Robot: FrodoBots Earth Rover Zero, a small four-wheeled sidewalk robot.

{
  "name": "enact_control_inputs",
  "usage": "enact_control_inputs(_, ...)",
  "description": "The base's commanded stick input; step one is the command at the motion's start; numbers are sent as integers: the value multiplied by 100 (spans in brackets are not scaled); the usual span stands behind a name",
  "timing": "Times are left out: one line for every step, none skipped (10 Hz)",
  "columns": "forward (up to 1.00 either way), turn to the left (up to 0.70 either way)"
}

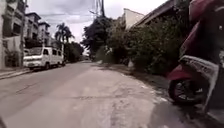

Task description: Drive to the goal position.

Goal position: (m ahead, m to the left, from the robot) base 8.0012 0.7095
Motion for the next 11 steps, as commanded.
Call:
enact_control_inputs(70,0)
enact_control_inputs(70,0)
enact_control_inputs(70,0)
enact_control_inputs(70,0)
enact_control_inputs(70,0)
enact_control_inputs(70,0)
enact_control_inputs(70,0)
enact_control_inputs(70,0)
enact_control_inputs(70,0)
enact_control_inputs(70,0)
enact_control_inputs(70,0)
